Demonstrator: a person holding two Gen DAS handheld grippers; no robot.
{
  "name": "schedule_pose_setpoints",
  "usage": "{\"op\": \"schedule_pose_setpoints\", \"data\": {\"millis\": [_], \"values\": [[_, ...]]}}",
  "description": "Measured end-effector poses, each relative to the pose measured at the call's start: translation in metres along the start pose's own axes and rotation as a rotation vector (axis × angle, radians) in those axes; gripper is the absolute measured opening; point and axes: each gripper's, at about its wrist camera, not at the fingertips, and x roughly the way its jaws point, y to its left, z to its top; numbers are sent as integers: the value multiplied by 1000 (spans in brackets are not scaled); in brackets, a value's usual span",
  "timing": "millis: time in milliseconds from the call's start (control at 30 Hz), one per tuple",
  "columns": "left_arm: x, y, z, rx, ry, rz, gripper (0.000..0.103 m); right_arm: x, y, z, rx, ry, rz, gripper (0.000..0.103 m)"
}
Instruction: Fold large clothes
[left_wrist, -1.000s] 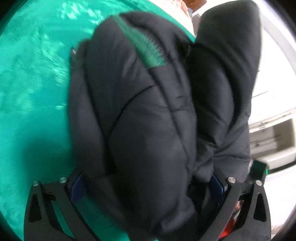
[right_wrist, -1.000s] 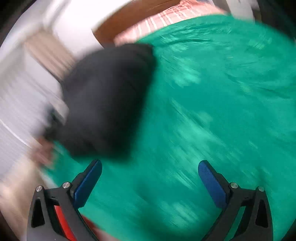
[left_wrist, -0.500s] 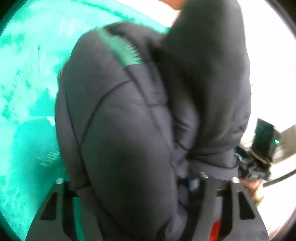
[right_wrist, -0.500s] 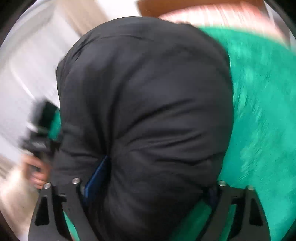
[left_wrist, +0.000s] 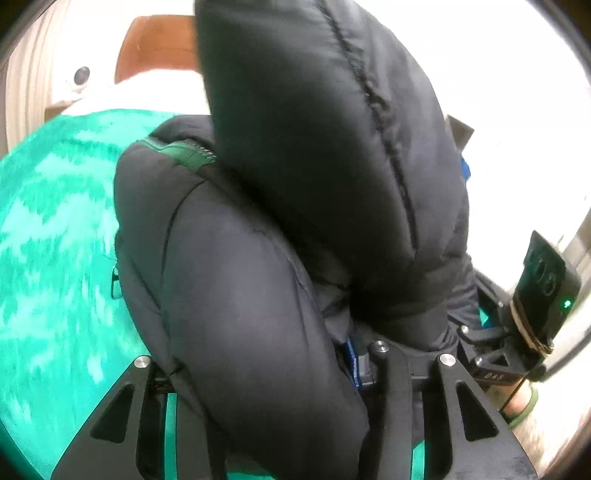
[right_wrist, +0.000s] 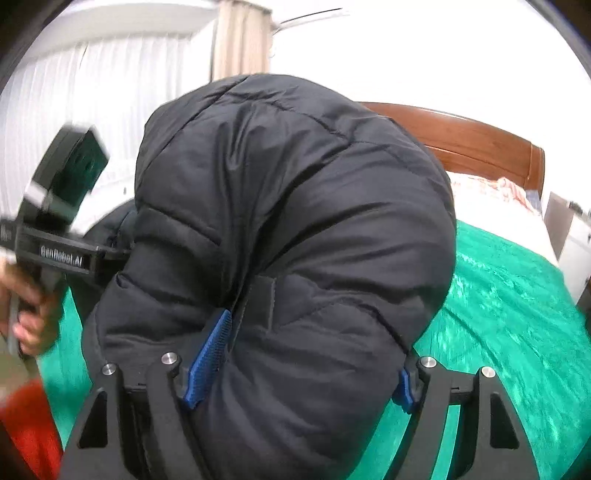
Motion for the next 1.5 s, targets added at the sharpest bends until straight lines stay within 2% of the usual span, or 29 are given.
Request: {"op": "schedule_pose_setpoints", "data": {"millis": [67, 100, 133, 167, 233, 267, 300, 333, 400, 467, 500, 533, 567, 633, 667, 700, 767, 800, 867, 1000, 1100, 1300, 1500], "values": [[23, -3, 19, 24, 4, 40, 50, 22, -31, 14, 67, 13, 10, 76], [35, 0, 23, 19, 16, 66, 61, 35, -52, 16, 121, 57, 4, 84], [50, 10, 23, -12, 39, 99, 70, 47, -71, 16, 173, 109, -39, 90], [60, 20, 19, -50, 63, 119, 71, 51, -87, 14, 202, 135, -111, 101], [74, 35, 5, -106, 103, 131, 71, 42, -108, 7, 229, 132, -208, 103], [68, 38, -9, -105, 91, 151, 72, 32, -113, 3, 241, 113, -217, 103], [67, 34, -18, -88, 64, 165, 77, 25, -117, 0, 244, 97, -220, 103], [63, 32, -24, -65, 34, 184, 86, 15, -117, -7, 229, 94, -244, 103], [35, 16, -42, 14, -46, 251, 94, 1, -106, -19, 183, 104, -291, 103], [18, 3, -48, 79, -102, 306, 98, -22, -97, -34, 157, 97, -315, 103], [13, 3, -47, 106, -126, 335, 101, -35, -88, -40, 150, 73, -323, 103], [-2, -15, -57, 140, -168, 380, 102, -56, -80, -43, 148, 44, -327, 103], [7, -11, -33, 151, -187, 400, 103, -72, -68, -45, 148, 5, -334, 103], [-25, -46, -52, 164, -253, 464, 103, -108, -48, -53, 161, -109, -362, 103], [-35, -38, -47, 162, -269, 482, 103, -120, -41, -57, 174, -148, -375, 103], [-45, -52, -53, 159, -288, 520, 103, -123, -36, -59, 194, -120, -380, 103], [-49, -58, -58, 155, -291, 578, 103, -124, -30, -61, 219, -2, -344, 103], [-53, -67, -63, 153, -295, 615, 103, -131, -26, -67, 256, 20, -293, 103], [-62, -70, -77, 158, -309, 647, 103, -144, -19, -75, 292, -3, -284, 103], [-75, -98, -97, 176, -279, 629, 103, -165, 4, -85, 301, 15, -311, 103], [-75, -111, -110, 161, -232, 617, 103, -177, 21, -95, 266, 73, -311, 103], [-86, -137, -135, 166, -195, 566, 103, -210, 51, -119, 202, 114, -372, 103], [-89, -149, -151, 201, -156, 563, 103, -232, 69, -130, 190, 117, -382, 103]]}}
